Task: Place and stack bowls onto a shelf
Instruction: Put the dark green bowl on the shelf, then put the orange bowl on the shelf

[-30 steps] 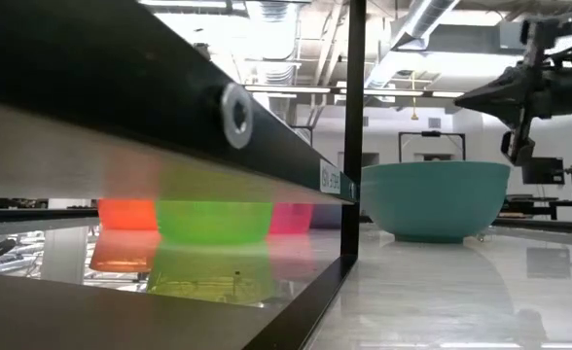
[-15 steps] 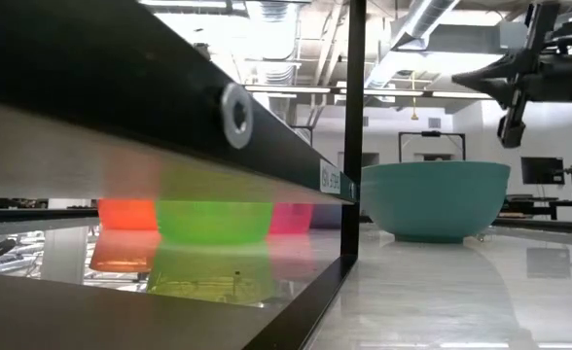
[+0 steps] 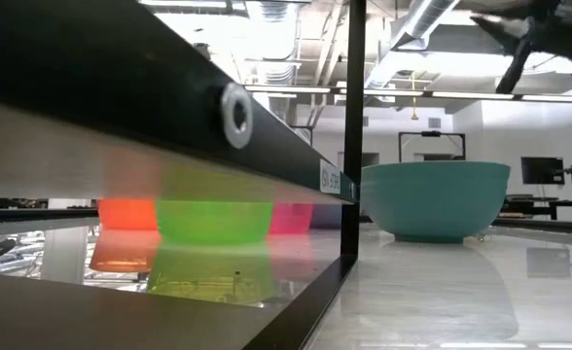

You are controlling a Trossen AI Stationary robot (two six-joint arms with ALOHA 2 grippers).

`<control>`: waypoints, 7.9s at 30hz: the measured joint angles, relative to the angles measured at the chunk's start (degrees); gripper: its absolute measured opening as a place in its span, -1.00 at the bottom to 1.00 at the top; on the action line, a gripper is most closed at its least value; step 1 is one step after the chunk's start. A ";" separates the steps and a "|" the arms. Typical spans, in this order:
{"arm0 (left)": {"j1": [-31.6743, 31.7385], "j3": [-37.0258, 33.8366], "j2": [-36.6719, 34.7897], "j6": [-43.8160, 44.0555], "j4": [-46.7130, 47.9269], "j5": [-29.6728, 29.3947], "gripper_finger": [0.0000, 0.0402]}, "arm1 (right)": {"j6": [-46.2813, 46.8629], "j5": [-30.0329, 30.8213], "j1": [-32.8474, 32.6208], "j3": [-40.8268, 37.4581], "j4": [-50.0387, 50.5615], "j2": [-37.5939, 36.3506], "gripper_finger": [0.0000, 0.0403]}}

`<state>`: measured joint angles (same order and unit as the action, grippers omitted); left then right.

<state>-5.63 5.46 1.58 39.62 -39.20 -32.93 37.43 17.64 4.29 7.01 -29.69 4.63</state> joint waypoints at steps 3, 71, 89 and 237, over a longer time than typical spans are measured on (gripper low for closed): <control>0.00 3.91 2.03 -1.98 1.12 -2.29 -0.46 | -4.66 0.17 -0.02 6.18 4.99 1.17 -0.41; 2.69 52.00 57.66 -6.34 62.84 29.15 0.44 | -9.90 -12.65 -10.25 51.84 79.75 58.49 0.32; 2.78 52.06 45.17 -0.69 82.60 26.45 0.45 | -46.04 -12.02 -6.54 67.02 81.17 84.98 0.32; 2.75 52.00 39.67 17.20 114.77 3.11 0.45 | -7.05 -26.62 -20.61 127.78 96.36 133.35 0.05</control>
<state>-2.87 57.45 41.25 56.82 75.57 -29.82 30.38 -8.97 -16.32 134.79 66.67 137.97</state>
